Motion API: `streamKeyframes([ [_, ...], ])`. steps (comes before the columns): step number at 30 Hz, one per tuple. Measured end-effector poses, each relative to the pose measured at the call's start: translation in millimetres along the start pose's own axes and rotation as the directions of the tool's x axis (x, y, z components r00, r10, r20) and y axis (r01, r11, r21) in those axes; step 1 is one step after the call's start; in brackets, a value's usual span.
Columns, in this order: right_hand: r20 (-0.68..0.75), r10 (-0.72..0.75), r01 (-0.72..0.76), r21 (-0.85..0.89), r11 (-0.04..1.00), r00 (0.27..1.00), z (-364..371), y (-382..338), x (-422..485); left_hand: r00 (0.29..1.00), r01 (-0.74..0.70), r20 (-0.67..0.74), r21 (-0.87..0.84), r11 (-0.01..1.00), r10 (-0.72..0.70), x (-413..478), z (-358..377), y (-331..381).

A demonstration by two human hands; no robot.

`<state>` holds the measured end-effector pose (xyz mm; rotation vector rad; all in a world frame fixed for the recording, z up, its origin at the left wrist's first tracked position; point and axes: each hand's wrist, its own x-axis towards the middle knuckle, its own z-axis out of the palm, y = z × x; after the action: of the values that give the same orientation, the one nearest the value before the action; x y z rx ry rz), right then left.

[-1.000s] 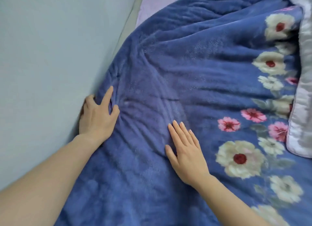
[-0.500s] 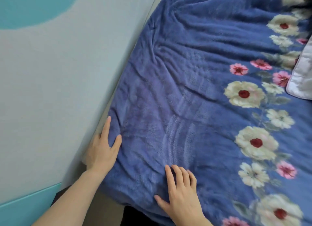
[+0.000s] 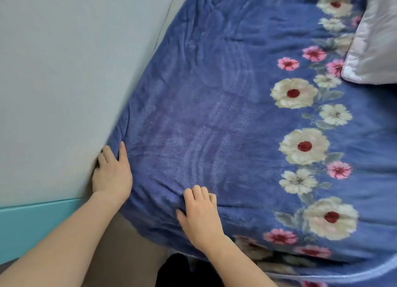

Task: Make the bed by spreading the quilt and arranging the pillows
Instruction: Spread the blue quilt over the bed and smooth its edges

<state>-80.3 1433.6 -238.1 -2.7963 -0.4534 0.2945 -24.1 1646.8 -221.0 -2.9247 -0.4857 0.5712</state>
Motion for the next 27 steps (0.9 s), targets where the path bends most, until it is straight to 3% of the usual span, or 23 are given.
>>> streamKeyframes([
  [4,-0.001,0.046,-0.046,0.05,0.998,0.999,-20.8,20.1,-33.4,0.999,-0.039,0.033,0.027,0.999,0.039,-14.7,6.8,-6.9],
  [8,0.016,0.319,-0.32,0.058,0.946,0.947,-44.3,67.3,-70.9,0.987,-0.06,0.144,-0.088,0.994,0.072,-57.8,-0.2,18.6],
  [11,0.083,0.493,-0.497,0.053,0.866,0.866,-72.4,108.8,-93.0,0.964,-0.188,0.15,-0.194,0.963,0.219,-88.7,-10.9,68.5],
  [15,0.095,0.612,-0.614,0.0,0.789,0.785,-111.6,169.0,-116.2,0.88,-0.391,0.189,-0.236,0.89,0.436,-119.7,-33.3,159.7],
  [21,0.02,0.654,-0.654,-0.026,0.756,0.756,-166.9,264.6,-150.3,0.722,-0.615,0.195,-0.26,0.745,0.664,-157.2,-61.9,288.3],
  [27,-0.082,0.618,-0.622,-0.051,0.781,0.782,-205.8,386.4,-189.5,0.715,-0.586,0.164,-0.39,0.71,0.68,-196.3,-79.9,426.2],
])
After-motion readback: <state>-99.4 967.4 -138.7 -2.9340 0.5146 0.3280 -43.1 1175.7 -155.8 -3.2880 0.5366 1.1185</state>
